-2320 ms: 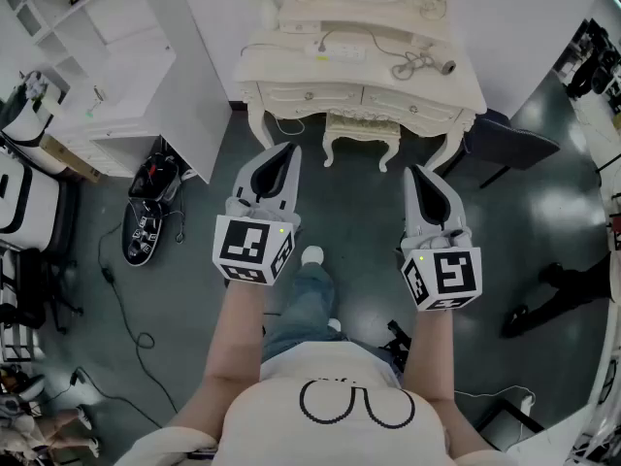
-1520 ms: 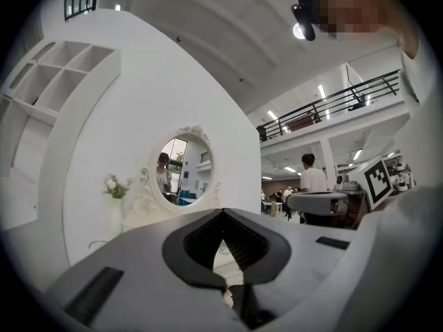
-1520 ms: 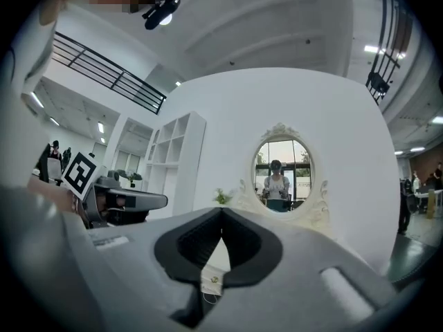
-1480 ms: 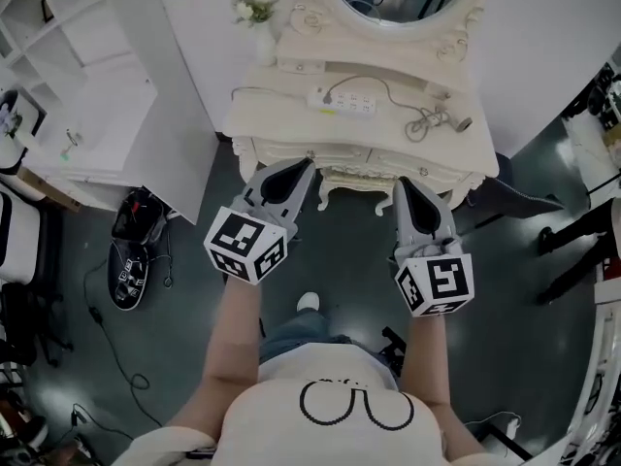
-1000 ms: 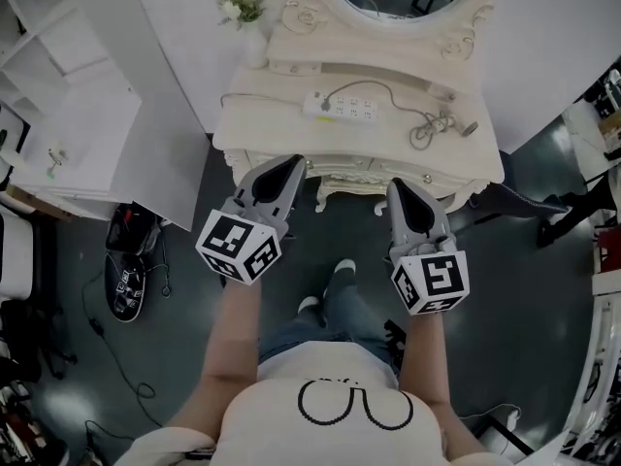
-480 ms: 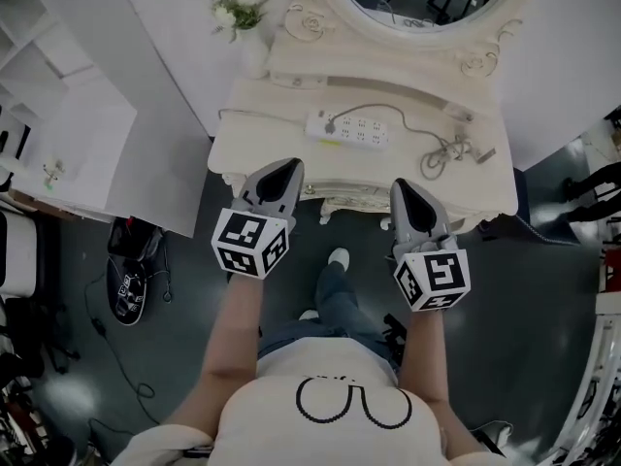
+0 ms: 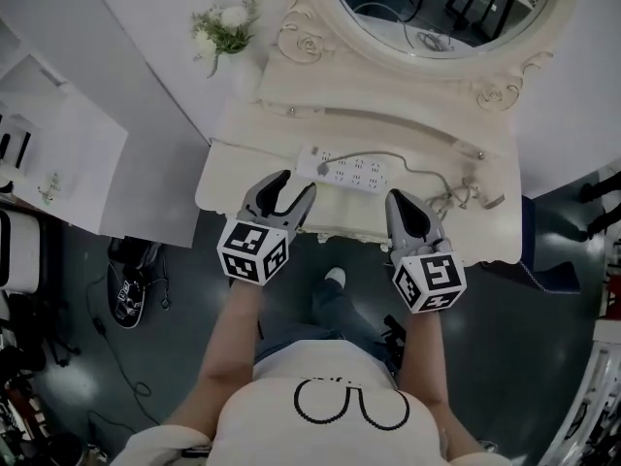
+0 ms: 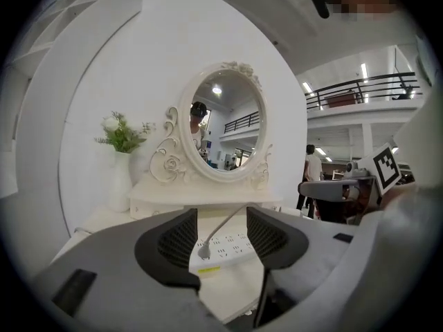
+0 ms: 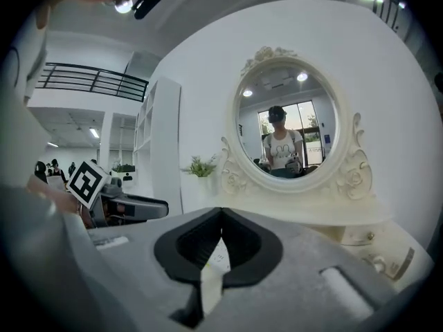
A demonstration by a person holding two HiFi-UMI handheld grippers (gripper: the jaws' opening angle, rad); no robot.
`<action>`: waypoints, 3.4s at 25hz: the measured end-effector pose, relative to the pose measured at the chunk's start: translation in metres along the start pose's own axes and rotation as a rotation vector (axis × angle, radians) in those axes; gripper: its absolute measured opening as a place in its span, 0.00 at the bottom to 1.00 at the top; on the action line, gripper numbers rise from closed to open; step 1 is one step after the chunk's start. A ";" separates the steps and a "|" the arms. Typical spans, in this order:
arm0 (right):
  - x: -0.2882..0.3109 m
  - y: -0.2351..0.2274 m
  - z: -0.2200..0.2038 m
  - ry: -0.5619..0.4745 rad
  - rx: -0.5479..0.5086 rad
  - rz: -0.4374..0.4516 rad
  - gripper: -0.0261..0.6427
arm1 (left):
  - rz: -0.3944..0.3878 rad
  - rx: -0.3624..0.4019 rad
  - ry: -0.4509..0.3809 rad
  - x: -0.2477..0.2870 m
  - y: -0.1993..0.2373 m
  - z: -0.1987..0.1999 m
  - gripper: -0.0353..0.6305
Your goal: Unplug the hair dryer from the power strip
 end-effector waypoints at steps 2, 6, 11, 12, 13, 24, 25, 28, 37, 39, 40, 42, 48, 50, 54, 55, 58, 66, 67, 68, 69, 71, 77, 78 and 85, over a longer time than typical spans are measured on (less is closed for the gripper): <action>0.015 -0.014 -0.006 0.025 0.007 0.015 0.04 | 0.010 0.006 0.023 0.017 0.005 -0.005 0.40; 0.040 -0.034 -0.018 0.076 0.006 0.050 0.04 | 0.032 0.017 0.050 0.044 0.012 -0.012 0.40; 0.061 -0.047 -0.039 0.141 0.021 0.072 0.04 | 0.030 0.036 0.084 0.066 0.015 -0.026 0.40; 0.065 -0.048 -0.043 0.154 0.022 0.076 0.04 | 0.025 0.039 0.089 0.070 0.015 -0.029 0.40; 0.068 -0.049 -0.048 0.167 0.023 0.081 0.04 | 0.020 0.044 0.096 0.074 0.015 -0.032 0.40; 0.107 -0.052 -0.096 0.309 0.034 0.076 0.07 | -0.030 0.091 0.223 0.110 0.024 -0.073 0.40; 0.112 -0.054 -0.099 0.321 0.024 0.071 0.10 | -0.040 0.091 0.234 0.114 0.025 -0.077 0.40; 0.125 -0.061 -0.106 0.351 -0.025 0.049 0.08 | -0.063 0.118 0.270 0.127 0.027 -0.089 0.40; 0.147 -0.062 -0.141 0.491 -0.059 0.042 0.04 | -0.040 0.224 0.376 0.138 0.039 -0.112 0.20; 0.146 -0.063 -0.149 0.517 -0.075 0.031 0.04 | -0.039 0.217 0.363 0.138 0.040 -0.112 0.19; 0.146 -0.064 -0.151 0.517 -0.070 0.025 0.04 | -0.041 0.213 0.356 0.138 0.039 -0.111 0.18; 0.145 -0.066 -0.153 0.500 -0.028 0.012 0.04 | -0.041 0.208 0.348 0.138 0.039 -0.111 0.17; 0.144 -0.063 -0.153 0.510 -0.086 -0.004 0.04 | -0.016 0.148 0.340 0.137 0.039 -0.108 0.16; 0.144 -0.059 -0.152 0.518 -0.118 -0.009 0.04 | -0.023 0.049 0.337 0.138 0.039 -0.105 0.16; 0.144 -0.062 -0.154 0.511 -0.110 -0.006 0.04 | -0.015 -0.042 0.334 0.139 0.041 -0.100 0.16; 0.143 -0.063 -0.154 0.513 -0.112 -0.007 0.04 | -0.013 -0.009 0.339 0.139 0.040 -0.100 0.15; 0.143 -0.063 -0.154 0.524 -0.091 -0.013 0.04 | -0.004 0.150 0.367 0.139 0.037 -0.100 0.14; 0.144 -0.059 -0.152 0.528 -0.126 -0.013 0.04 | -0.024 0.071 0.358 0.137 0.037 -0.100 0.13; 0.143 -0.058 -0.152 0.522 -0.134 -0.006 0.04 | -0.025 -0.023 0.340 0.137 0.039 -0.098 0.14; 0.143 -0.057 -0.152 0.518 -0.142 0.000 0.04 | -0.021 -0.102 0.324 0.136 0.041 -0.097 0.15; 0.143 -0.057 -0.152 0.516 -0.147 0.005 0.04 | -0.016 -0.149 0.312 0.136 0.043 -0.095 0.15; 0.143 -0.058 -0.152 0.522 -0.139 0.016 0.04 | -0.015 -0.130 0.313 0.136 0.042 -0.095 0.15; 0.152 -0.061 -0.146 0.511 -0.118 0.038 0.04 | -0.037 0.124 0.360 0.137 0.036 -0.102 0.14; 0.156 -0.059 -0.145 0.504 -0.126 0.047 0.04 | -0.040 0.151 0.368 0.137 0.037 -0.102 0.14; 0.165 -0.050 -0.149 0.544 -0.261 0.057 0.04 | -0.059 0.281 0.406 0.135 0.032 -0.105 0.13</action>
Point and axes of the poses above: the fingertips, and each gripper's own axes: x forward along the fingers, y to its left, z out of its top, the point moved 2 cm from there along -x, backward along the fingers, and after that the axes turned 3 degrees about x, right-handed, at the moved point
